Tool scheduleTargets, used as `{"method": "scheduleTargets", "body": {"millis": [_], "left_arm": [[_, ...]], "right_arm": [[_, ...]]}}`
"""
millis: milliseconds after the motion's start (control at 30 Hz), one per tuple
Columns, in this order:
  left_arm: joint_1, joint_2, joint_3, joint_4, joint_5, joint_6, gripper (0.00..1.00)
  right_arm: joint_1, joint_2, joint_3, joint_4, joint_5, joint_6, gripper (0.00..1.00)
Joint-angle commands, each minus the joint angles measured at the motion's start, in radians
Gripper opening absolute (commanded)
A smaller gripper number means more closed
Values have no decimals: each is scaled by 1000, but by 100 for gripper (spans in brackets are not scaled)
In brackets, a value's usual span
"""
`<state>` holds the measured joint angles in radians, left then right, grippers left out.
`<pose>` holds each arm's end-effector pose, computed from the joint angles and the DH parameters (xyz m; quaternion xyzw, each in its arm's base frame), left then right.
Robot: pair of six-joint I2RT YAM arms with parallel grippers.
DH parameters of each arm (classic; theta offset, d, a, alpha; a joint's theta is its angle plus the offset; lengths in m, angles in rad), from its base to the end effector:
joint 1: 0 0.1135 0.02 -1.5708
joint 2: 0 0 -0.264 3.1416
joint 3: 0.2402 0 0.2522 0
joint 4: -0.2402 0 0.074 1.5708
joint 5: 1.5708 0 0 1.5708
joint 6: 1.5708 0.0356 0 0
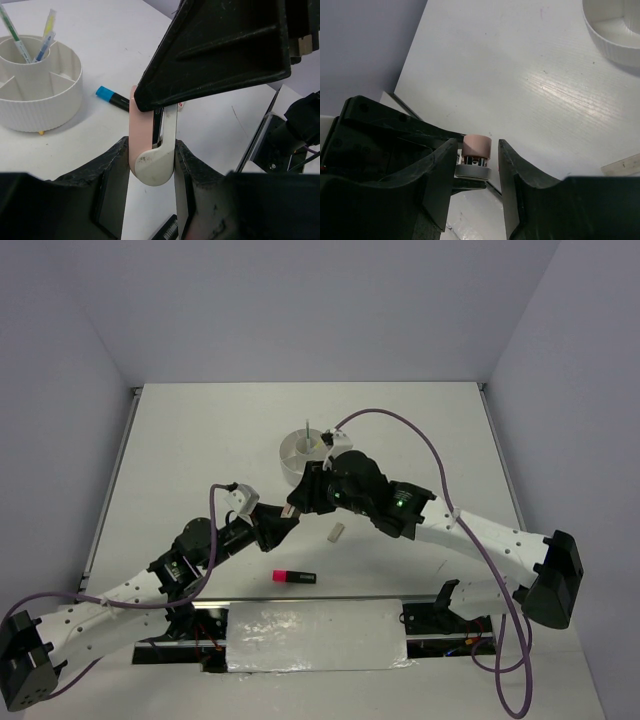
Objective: Sort the stationery into containers
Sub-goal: Place the stapler in the storage box.
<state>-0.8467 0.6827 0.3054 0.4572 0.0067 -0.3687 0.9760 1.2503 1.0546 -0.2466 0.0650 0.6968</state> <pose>0.1153 -0.1307 0.2543 0.1630 0.6584 -0.4214 0.6019 0.1632 0.2370 0.3284 -0.1003 0.8387 0.3783 0.3786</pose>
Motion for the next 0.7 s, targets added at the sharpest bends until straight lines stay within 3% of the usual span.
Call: {"method": "scheduleTargets", "body": {"millis": [0,233,333,367,500,600,633,667], "left_arm": [[-5,-11,41,83,18,20,0],[-6,-14,51,63,-2,25,0],[-6,-25,50,55,-2,27,3],[-6,-25,52,54,-11,27,7],[-6,-22,64,34,-40,31,22],[-6,-17,74,23,-47,33,43],[-6,-15,75,20,-50,33,66],[-6,-14,78,12,-60,28,76]], "right_arm": [[13,9,47,44,-17,-13,45],[23,38,61,49,-60,-36,31],[24,40,59,52,-60,-49,17],[24,41,59,52,-60,-54,6],[24,31,32,111,-132,-83,0],[24,23,13,165,-197,-98,0],[24,20,12,170,-205,-103,0],[26,18,8,176,-206,-108,0]]}}
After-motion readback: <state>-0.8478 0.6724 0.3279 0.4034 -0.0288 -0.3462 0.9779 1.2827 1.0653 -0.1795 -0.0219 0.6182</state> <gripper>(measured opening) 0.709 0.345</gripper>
